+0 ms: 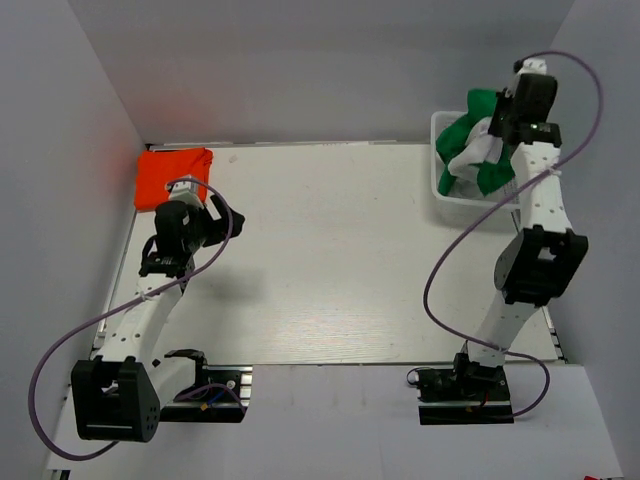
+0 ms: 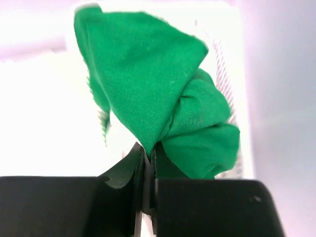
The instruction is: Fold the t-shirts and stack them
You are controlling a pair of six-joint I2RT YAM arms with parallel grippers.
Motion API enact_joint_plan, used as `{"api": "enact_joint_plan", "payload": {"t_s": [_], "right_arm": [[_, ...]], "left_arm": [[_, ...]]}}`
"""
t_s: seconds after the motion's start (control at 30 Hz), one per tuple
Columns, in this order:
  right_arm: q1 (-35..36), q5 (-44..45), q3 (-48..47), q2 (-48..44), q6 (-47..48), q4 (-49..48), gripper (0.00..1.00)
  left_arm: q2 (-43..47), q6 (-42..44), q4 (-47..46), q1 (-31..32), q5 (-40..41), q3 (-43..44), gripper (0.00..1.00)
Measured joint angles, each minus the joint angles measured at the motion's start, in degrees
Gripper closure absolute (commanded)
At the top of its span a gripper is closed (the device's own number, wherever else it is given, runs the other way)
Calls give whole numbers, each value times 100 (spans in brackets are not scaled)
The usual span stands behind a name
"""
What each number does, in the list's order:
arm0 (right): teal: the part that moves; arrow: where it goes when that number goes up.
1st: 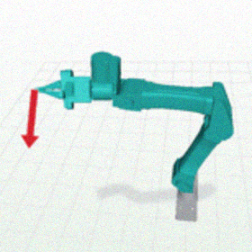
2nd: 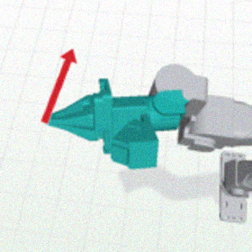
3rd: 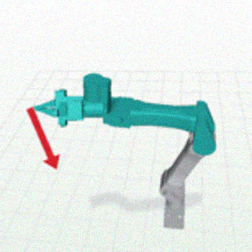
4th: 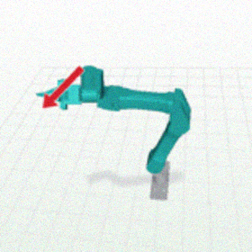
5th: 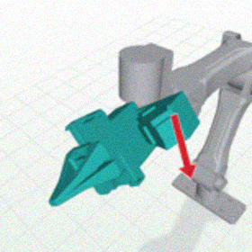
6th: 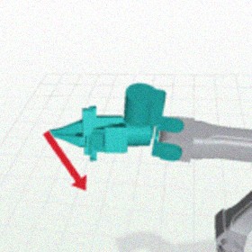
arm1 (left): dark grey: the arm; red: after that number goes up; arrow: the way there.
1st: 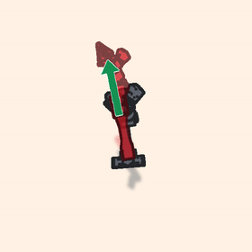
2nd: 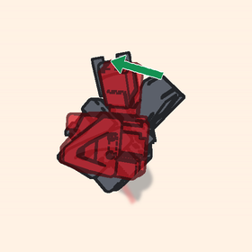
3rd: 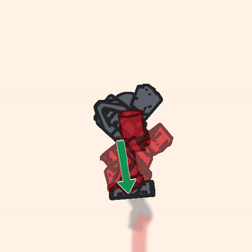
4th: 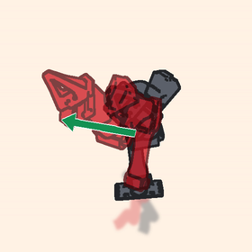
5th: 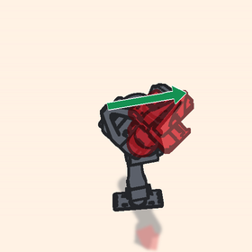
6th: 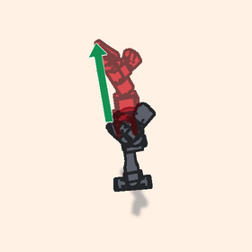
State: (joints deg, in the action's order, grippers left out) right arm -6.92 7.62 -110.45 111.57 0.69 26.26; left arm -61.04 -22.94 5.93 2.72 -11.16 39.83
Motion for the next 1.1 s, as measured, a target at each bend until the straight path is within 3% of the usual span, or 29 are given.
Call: {"api": "enact_joint_plan", "payload": {"t_s": [0.13, 0.27, 0.4, 0.7, 0.9, 1.1], "right_arm": [[7, -452, -352, -968, -52, -188, 100], [28, -1106, -1078, -1362, -219, -402, 100], [96, -2105, -1593, -1460, -555, -577, 100], [586, -4468, -1672, -1521, -2299, -1827, 100], [1189, -5414, -1856, -1486, -3191, -2929, 100], [1731, -5886, -1576, -1478, -3244, -3180, 100]], "left_arm": [[170, -4, 0, 0, -24, 0, 0], [348, -9, -4, 0, -35, 0, 0], [527, -17, 4, 0, -55, -2, 0], [935, -85, 0, 0, -195, -4, 0], [946, -149, -13, 2, -356, -4, 0], [957, -195, -42, 2, -468, -9, 0]]}}
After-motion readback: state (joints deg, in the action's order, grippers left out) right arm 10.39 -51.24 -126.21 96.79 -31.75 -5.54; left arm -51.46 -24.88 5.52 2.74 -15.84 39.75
